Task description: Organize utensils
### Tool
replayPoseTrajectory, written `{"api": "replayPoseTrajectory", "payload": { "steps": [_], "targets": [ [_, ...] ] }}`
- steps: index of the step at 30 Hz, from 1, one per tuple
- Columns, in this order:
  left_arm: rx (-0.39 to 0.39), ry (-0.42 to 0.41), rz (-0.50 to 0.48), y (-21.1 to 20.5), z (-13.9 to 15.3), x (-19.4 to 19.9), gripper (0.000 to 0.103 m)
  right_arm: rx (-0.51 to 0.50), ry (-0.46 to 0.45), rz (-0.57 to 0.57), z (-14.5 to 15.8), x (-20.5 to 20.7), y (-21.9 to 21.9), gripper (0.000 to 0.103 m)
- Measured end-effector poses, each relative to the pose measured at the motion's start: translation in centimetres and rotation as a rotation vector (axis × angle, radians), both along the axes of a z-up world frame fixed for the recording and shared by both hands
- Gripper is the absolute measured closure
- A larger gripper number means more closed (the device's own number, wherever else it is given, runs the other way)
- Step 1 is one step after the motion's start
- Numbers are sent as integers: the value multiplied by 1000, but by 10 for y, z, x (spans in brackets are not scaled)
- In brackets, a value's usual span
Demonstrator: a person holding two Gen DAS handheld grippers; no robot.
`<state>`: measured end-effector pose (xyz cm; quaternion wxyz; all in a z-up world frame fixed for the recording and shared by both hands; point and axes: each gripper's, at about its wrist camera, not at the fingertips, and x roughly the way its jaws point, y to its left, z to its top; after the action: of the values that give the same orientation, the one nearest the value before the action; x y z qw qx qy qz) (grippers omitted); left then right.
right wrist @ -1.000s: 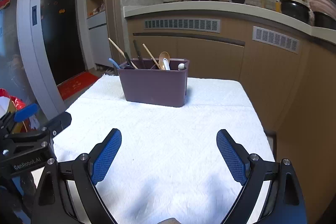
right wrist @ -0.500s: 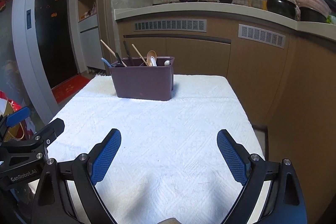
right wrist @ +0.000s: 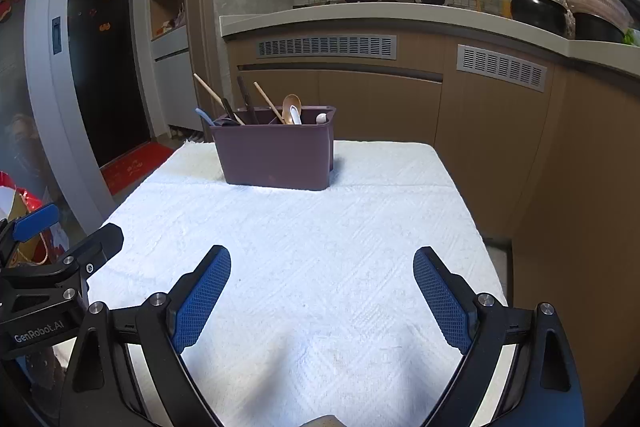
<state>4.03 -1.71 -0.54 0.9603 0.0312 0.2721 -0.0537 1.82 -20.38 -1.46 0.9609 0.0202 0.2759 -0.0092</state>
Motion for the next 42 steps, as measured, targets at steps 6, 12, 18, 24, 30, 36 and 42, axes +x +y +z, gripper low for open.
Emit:
{"api": "replayPoseTrajectory", "payload": {
  "steps": [6,12,18,24,30,36,42],
  "targets": [
    [-2,0,0,1,0,0,0,-2,-1,3,0,1,1,10],
    [-1,0,-2,1,0,0,0,-2,0,3,-1,1,2,10],
    [-1,1,1,0,0,0,0,-1,-4,3,-1,1,2,10],
    [-2,0,1,-1,0,-1,0,2,-11,3,0,0,2,10],
    [2,5,-3,-2,-1,-1,0,1,-11,6,0,-2,2,10],
    [0,9,-1,-4,-2,-4,0,2,-6,8,0,-2,1,10],
    [-4,13,2,-4,-3,-3,0,0,-5,13,0,-2,2,10]
  ]
}}
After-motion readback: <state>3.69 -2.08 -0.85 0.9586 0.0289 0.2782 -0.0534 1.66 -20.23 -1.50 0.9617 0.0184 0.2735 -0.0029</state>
